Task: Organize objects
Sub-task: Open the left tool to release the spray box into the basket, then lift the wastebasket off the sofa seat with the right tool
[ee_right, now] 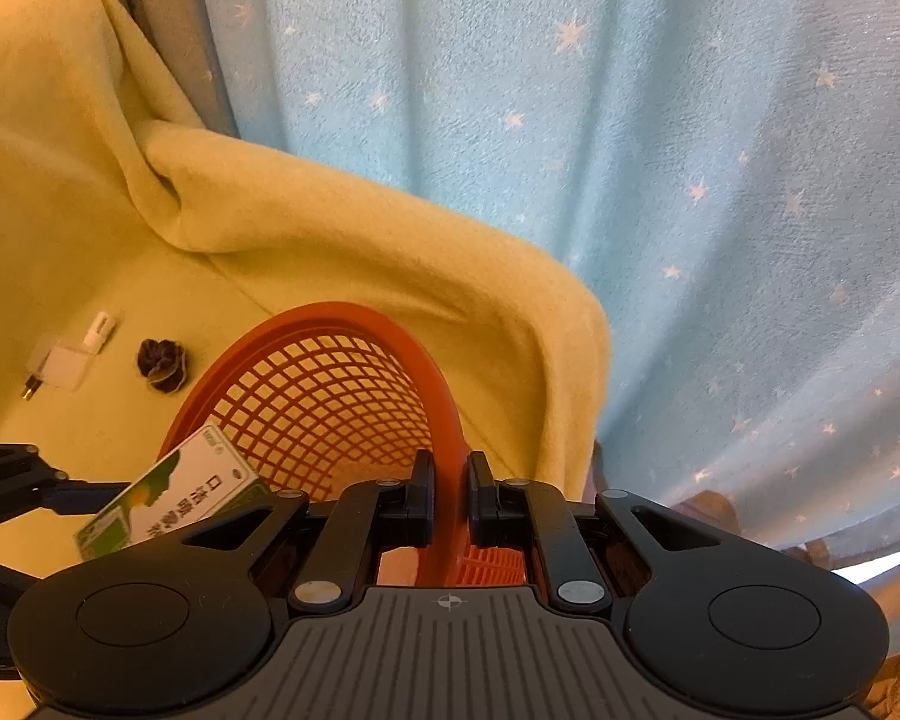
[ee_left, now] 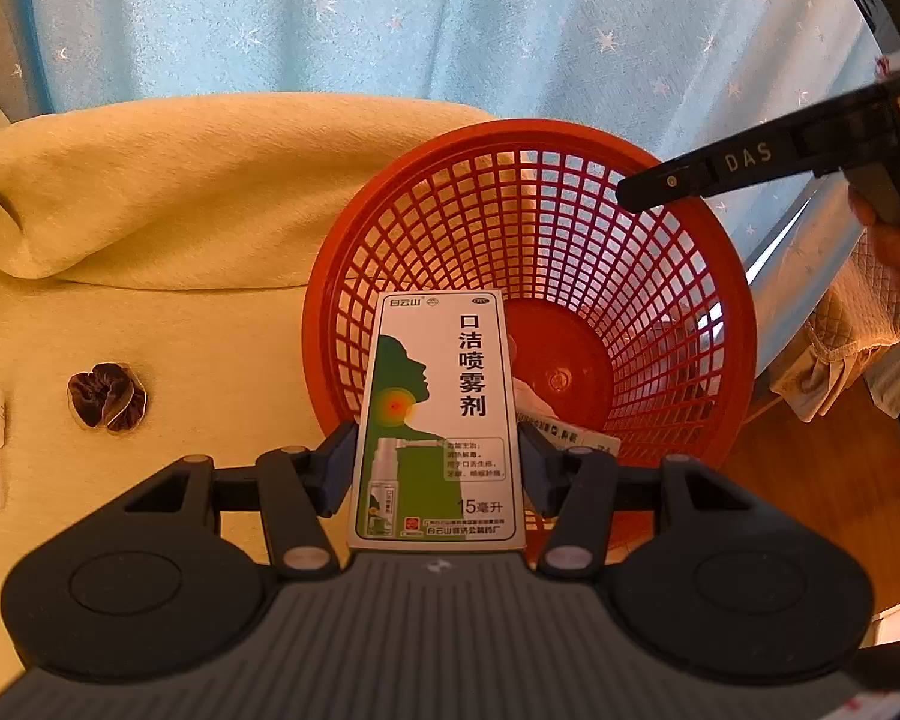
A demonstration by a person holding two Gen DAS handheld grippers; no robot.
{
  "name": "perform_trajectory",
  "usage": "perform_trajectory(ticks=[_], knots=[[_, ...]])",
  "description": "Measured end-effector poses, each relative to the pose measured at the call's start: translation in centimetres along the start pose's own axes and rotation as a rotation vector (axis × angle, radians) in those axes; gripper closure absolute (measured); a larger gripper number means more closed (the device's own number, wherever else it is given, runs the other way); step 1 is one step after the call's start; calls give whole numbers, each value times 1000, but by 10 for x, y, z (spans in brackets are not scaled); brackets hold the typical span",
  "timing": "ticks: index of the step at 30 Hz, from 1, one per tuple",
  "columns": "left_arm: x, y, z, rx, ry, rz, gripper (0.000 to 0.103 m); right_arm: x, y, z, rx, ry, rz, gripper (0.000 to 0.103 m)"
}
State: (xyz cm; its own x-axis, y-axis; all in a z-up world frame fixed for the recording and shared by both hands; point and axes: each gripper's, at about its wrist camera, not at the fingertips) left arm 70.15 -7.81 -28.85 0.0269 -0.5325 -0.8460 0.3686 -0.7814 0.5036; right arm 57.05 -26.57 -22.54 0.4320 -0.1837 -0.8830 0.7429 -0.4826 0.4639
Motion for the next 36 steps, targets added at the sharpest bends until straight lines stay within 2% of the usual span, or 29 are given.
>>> perform_trajectory(ticks=[8, 13, 19, 26, 29, 36], knots=[[1, 7, 5, 3, -17, 7, 53, -2, 0, -12, -18, 14, -5, 96], [-9, 12, -1, -61, -37, 46, 50, -1, 1, -13, -21, 23, -16, 96], [-30, 12, -14, -106, 6, 80, 48, 2, 5, -12, -20, 15, -32, 96], [-45, -11, -43, -200, 79, 61, 48, 17, 3, -5, -1, -28, -135, 95], [-51, -28, -55, -251, 116, 42, 48, 23, 1, 8, 77, -39, -174, 95], [-59, -56, -72, -350, 154, 23, 48, 30, 6, 56, 447, 43, -235, 94]])
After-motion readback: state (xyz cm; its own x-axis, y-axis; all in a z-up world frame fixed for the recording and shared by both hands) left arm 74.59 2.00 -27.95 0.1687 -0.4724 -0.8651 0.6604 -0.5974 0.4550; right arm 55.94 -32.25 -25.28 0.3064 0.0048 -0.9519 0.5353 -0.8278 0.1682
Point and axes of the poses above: each gripper's, at about its wrist camera, not at the fingertips, and x roughly the way its jaws point, z to its right, y to its top, and after that the axes turned 4 degrees about -z, right-handed
